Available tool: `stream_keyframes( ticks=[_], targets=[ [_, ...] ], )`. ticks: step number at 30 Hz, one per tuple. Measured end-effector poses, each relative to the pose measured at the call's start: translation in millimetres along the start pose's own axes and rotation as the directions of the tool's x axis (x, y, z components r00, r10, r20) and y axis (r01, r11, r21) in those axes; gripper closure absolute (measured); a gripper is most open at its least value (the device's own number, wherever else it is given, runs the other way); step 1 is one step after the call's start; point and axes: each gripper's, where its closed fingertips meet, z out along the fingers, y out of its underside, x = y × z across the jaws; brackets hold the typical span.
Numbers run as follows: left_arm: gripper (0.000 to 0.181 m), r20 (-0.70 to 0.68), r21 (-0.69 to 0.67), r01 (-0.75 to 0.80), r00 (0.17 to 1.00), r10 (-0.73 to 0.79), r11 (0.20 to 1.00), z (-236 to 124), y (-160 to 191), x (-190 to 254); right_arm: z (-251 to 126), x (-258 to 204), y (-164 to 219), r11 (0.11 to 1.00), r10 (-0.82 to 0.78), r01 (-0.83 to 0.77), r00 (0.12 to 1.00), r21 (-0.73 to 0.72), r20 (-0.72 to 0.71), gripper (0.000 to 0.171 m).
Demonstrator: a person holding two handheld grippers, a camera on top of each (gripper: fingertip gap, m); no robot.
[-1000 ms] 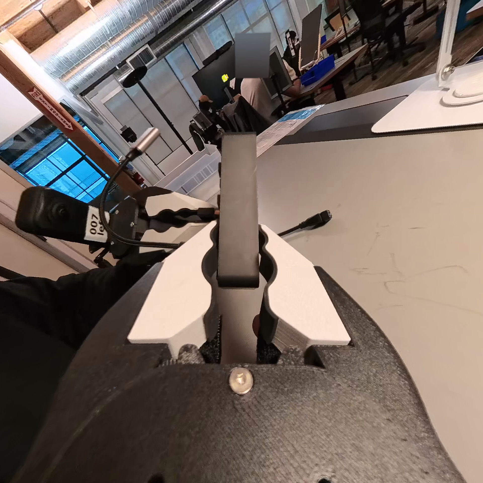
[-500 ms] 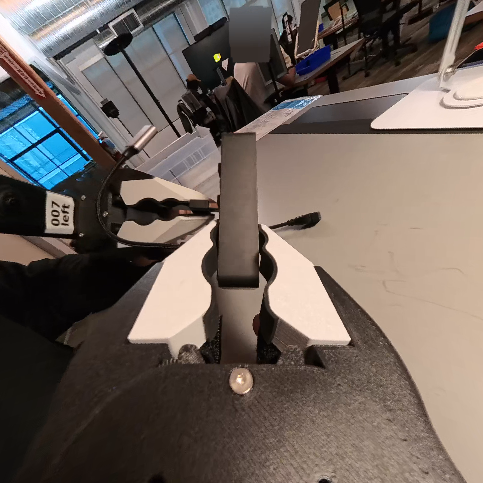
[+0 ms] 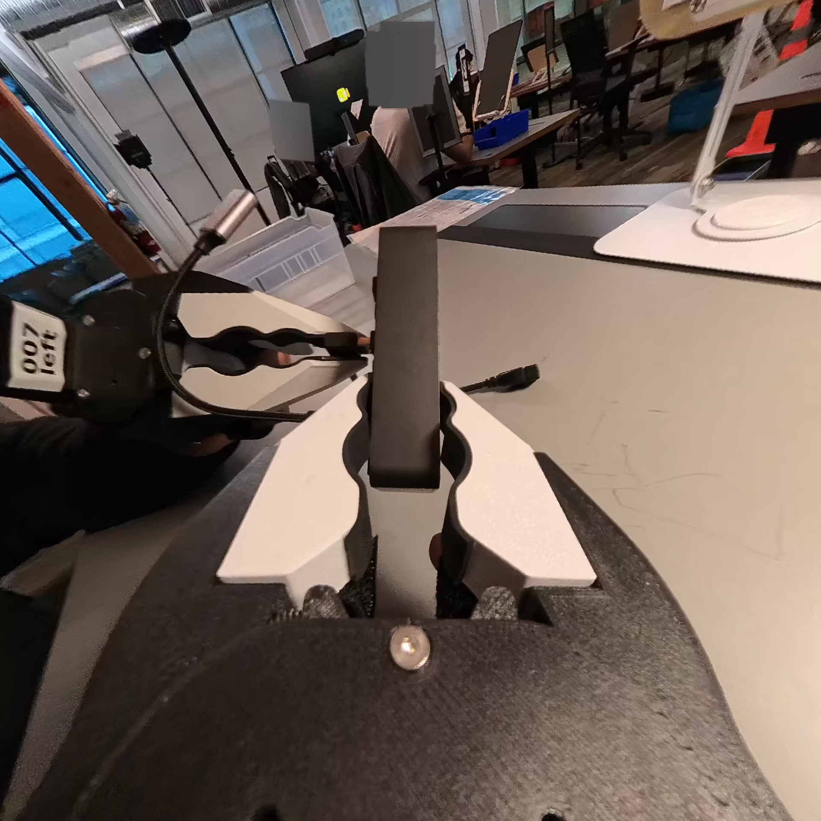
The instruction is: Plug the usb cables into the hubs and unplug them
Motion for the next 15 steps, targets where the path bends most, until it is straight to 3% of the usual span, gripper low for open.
stream_keyframes(
  ticks=[1, 8, 15],
  targets=[
    [0.171, 0.004, -0.008, 0.000, 1.000, 0.000, 1.000, 0.2, 0.7, -0.2, -0.4, 0.3, -0.8, 0.999, -0.036, 0.036, 0.999, 0.002, -0.019, 0.146],
    [0.171, 0.006, 0.004, 0.042, 0.999, -0.042, 0.999, -0.3, 0.7, -1.2, -1.5, -1.6, -4.6, 0.967, -0.253, 0.253, 0.961, -0.007, -0.113, 0.146],
    [0.172, -0.003, 0.052, 0.093, 0.996, -0.093, 0.994, -1.3, -2.1, -1.9, 0.2, -3.5, -0.9, 0.978, -0.209, 0.209, 0.974, -0.010, -0.089, 0.146]
  ],
)
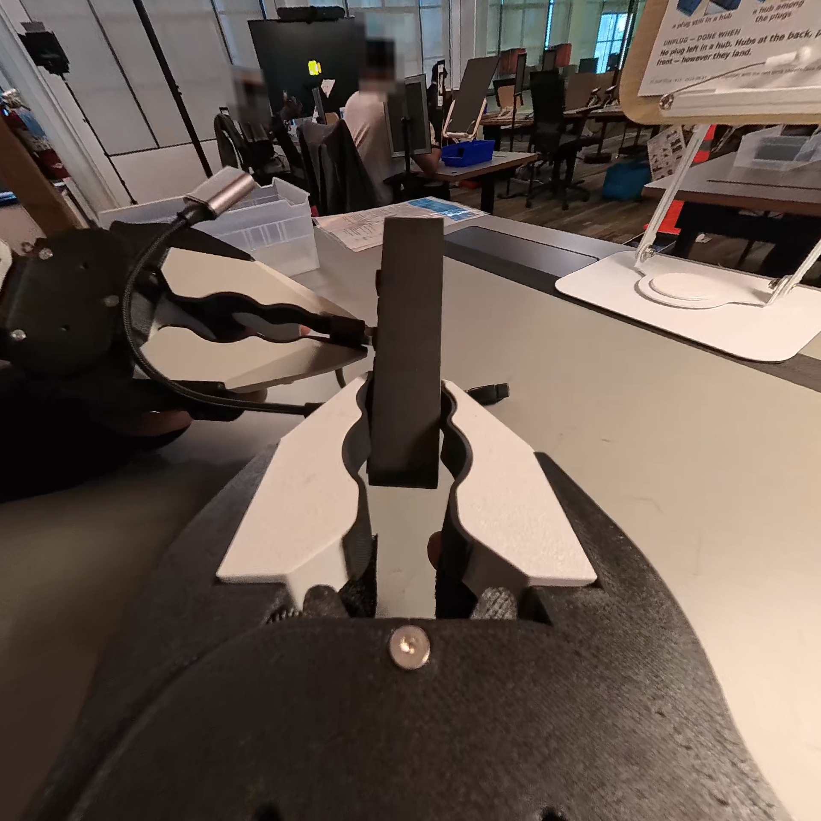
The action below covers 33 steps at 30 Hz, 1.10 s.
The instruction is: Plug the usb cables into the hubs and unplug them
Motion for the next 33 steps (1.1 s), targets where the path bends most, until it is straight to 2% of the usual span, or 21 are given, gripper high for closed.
stream_keyframes(
  ticks=[4, 8, 11, 15, 20, 26, 33],
  targets=[
    [0.171, 0.006, -0.032, -0.065, 0.998, 0.065, 0.997, 1.5, 3.5, 1.8, -0.1, -2.8, 2.7, 0.999, 0.034, -0.034, 0.999, -0.018, 0.034, 0.145],
    [0.170, 0.027, -0.064, -0.144, 0.989, 0.146, 0.987, 2.2, 2.9, 4.3, -2.8, -5.3, 3.1, 0.999, -0.004, 0.006, 0.998, -0.031, 0.058, 0.144],
    [0.171, 0.020, -0.084, -0.151, 0.988, 0.153, 0.985, 3.9, 6.2, 5.5, -2.7, -6.3, 5.8, 0.997, -0.054, 0.057, 0.998, -0.056, 0.044, 0.144],
    [0.170, 0.009, -0.029, -0.091, 0.996, 0.091, 0.995, 8.0, 4.8, 5.0, -3.2, -1.5, 2.0, 0.995, -0.082, 0.083, 0.997, -0.057, 0.010, 0.144],
    [0.164, -0.046, 0.048, 0.047, 0.998, -0.045, 0.998, 6.3, 0.2, 1.9, -4.2, 4.6, -3.1, 0.999, -0.034, 0.033, 0.999, -0.005, -0.024, 0.145],
    [0.170, -0.055, 0.108, 0.026, 0.998, -0.020, 0.994, 2.7, -9.1, 6.4, -4.6, 3.9, -4.0, 0.998, -0.056, 0.057, 0.998, 0.005, -0.032, 0.145],
    [0.171, -0.081, 0.081, 0.061, 0.995, -0.054, 0.995, 2.8, -6.0, 6.5, -4.0, 0.9, -0.1, 0.992, -0.120, 0.118, 0.992, -0.032, -0.040, 0.144]
  ],
)
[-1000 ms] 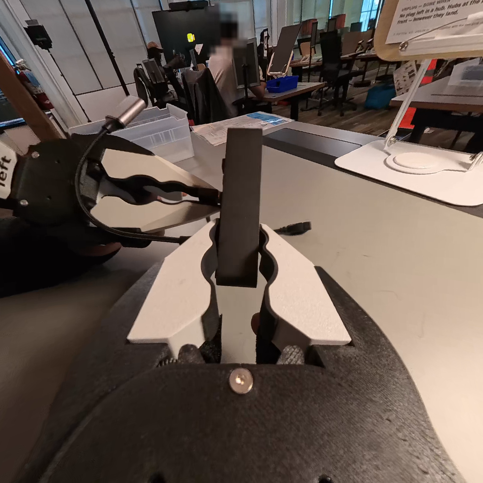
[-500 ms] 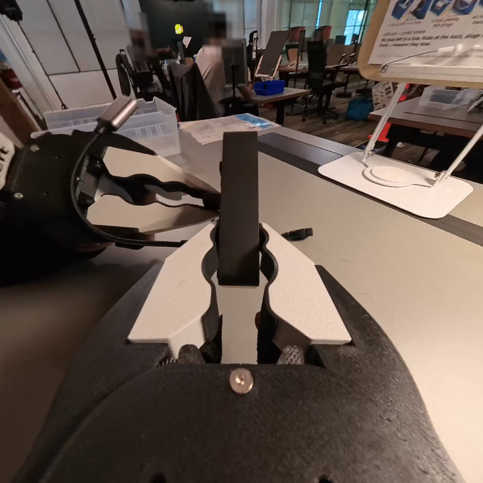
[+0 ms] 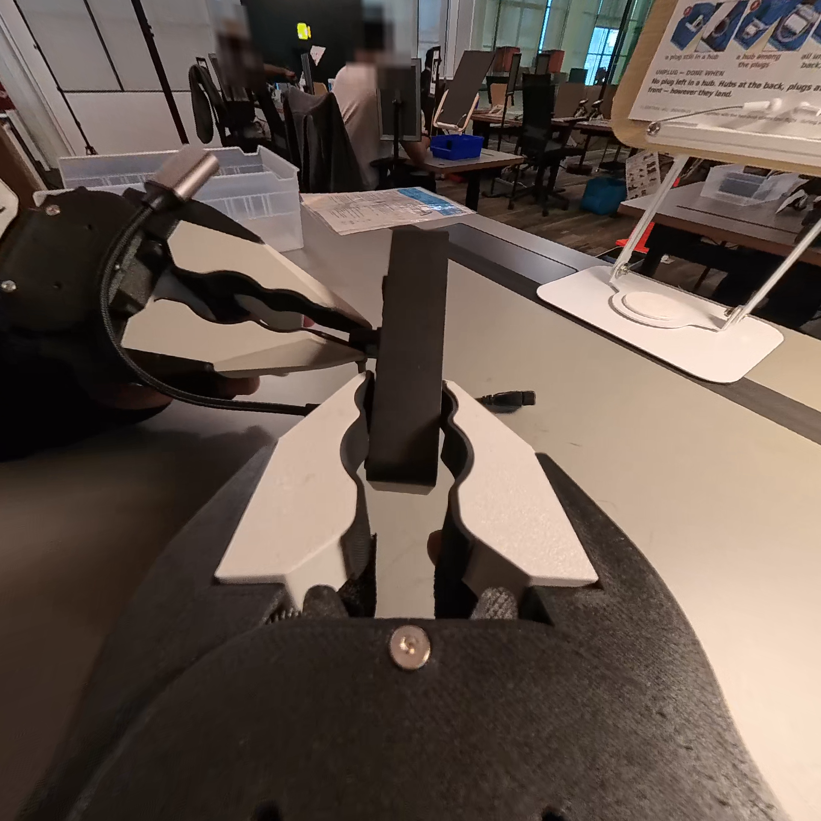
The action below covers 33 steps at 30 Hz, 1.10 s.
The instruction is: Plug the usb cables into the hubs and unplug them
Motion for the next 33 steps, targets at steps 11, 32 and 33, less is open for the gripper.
stream_keyframes(
  ticks=[11, 32, 33],
  targets=[
    [0.149, 0.055, -0.061, -0.077, 0.995, 0.080, 0.995, 5.4, 15.5, -10.1, -7.8, 17.3, -13.3, 0.985, -0.168, 0.172, 0.972, 0.010, -0.162, 0.145],
    [0.148, 0.004, -0.129, 0.028, 1.000, -0.028, 0.991, 8.9, 37.6, -2.2, -333.3, 200.1, -101.7, 0.990, 0.137, -0.043, 0.528, 0.135, -0.838, 0.146],
    [0.148, -0.002, -0.131, 0.025, 1.000, -0.026, 0.991, 9.4, 37.8, -0.2, -349.7, 211.5, -83.1, 0.978, 0.208, -0.119, 0.495, 0.171, -0.844, 0.146]
  ],
)
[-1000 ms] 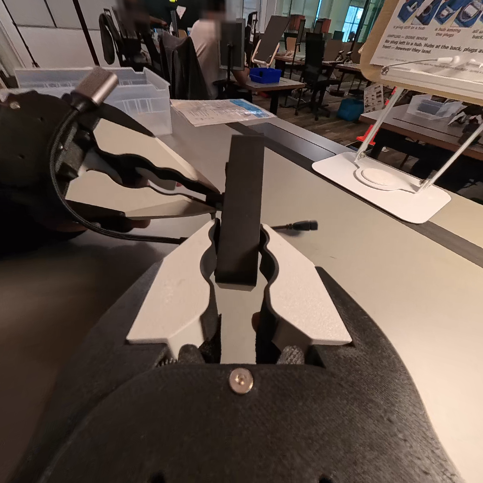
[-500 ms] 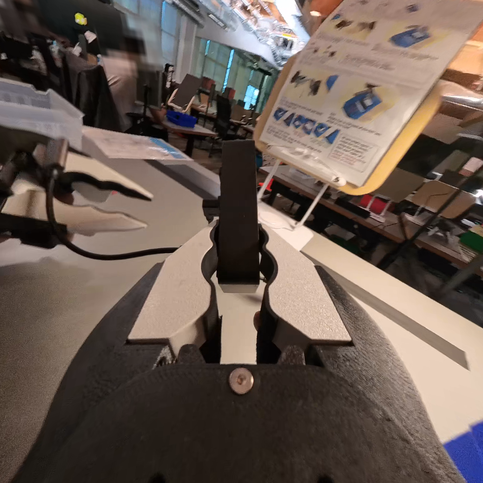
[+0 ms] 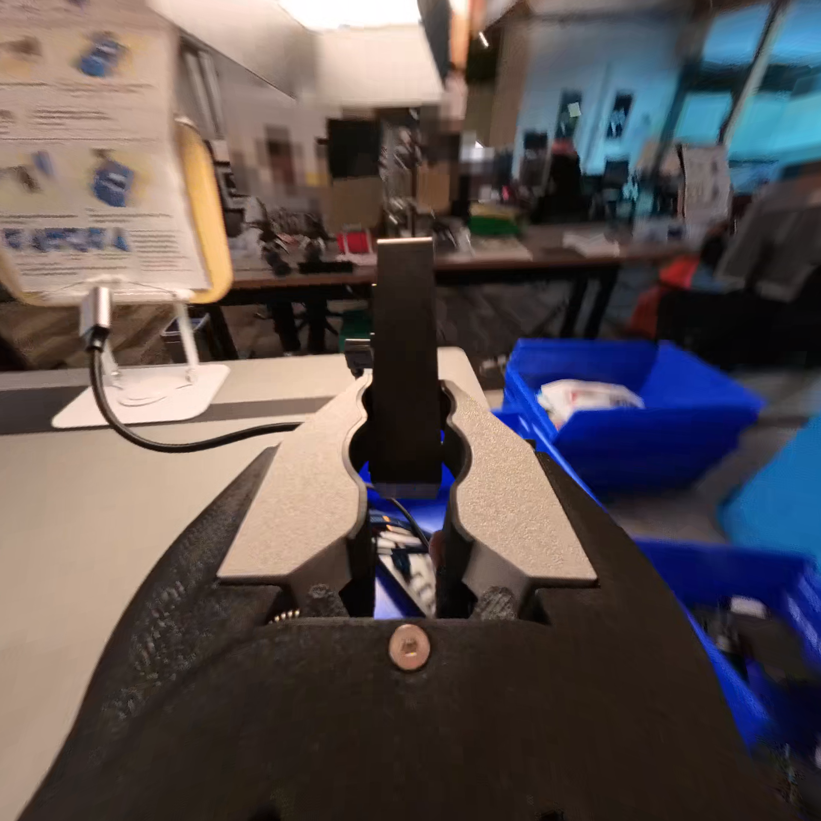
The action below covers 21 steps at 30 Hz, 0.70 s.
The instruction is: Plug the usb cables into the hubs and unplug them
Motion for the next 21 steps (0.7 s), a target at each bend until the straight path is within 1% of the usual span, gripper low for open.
stream_keyframes(
  ticks=[3, 5, 7, 9, 11, 13, 16, 17, 19, 21],
  targets=[
    [0.148, -0.012, -0.001, -0.001, 1.000, 0.001, 1.000, 1.0, 0.4, 3.7, 6.3, 53.8, 58.4, 0.968, 0.203, -0.214, 0.975, -0.134, -0.089, 0.146],
    [0.148, -0.017, -0.002, 0.002, 1.000, -0.002, 1.000, 1.2, 0.8, 4.7, 9.1, 75.3, 96.3, 0.937, 0.264, -0.289, 0.953, -0.196, -0.147, 0.146],
    [0.149, -0.018, -0.004, 0.002, 1.000, -0.002, 1.000, 1.2, 1.7, 4.6, 10.7, 85.7, 124.0, 0.920, 0.278, -0.316, 0.943, -0.232, -0.181, 0.146],
    [0.149, -0.017, -0.007, 0.006, 1.000, -0.006, 1.000, 1.3, 3.1, 3.7, 11.8, 90.8, 140.9, 0.920, 0.253, -0.302, 0.944, -0.250, -0.210, 0.145],
    [0.149, -0.019, -0.009, 0.013, 1.000, -0.013, 1.000, 1.6, 4.3, 3.1, 14.0, 91.6, 151.0, 0.927, 0.190, -0.250, 0.956, -0.280, -0.225, 0.144],
    [0.149, -0.023, -0.012, 0.018, 1.000, -0.018, 1.000, 2.0, 5.3, 3.4, 17.1, 88.0, 157.7, 0.928, 0.106, -0.176, 0.970, -0.329, -0.219, 0.143],
    [0.149, -0.029, -0.012, 0.014, 0.999, -0.015, 1.000, 2.0, 5.2, 4.7, 21.4, 82.2, 162.0, 0.917, 0.008, -0.086, 0.980, -0.390, -0.198, 0.137],
    [0.149, -0.032, -0.009, 0.012, 0.999, -0.012, 1.000, 1.8, 4.4, 5.4, 22.8, 79.1, 164.1, 0.908, -0.001, -0.075, 0.984, -0.413, -0.181, 0.138],
    [0.149, -0.035, -0.006, 0.005, 0.999, -0.005, 1.000, 1.5, 3.4, 6.7, 25.5, 72.1, 169.9, 0.884, 0.000, -0.065, 0.990, -0.464, -0.139, 0.133],
    [0.149, -0.037, -0.006, -0.002, 0.999, 0.001, 1.000, 1.2, 2.9, 7.6, 26.9, 70.9, 167.7, 0.882, -0.006, -0.053, 0.992, -0.469, -0.124, 0.126]
  ],
)
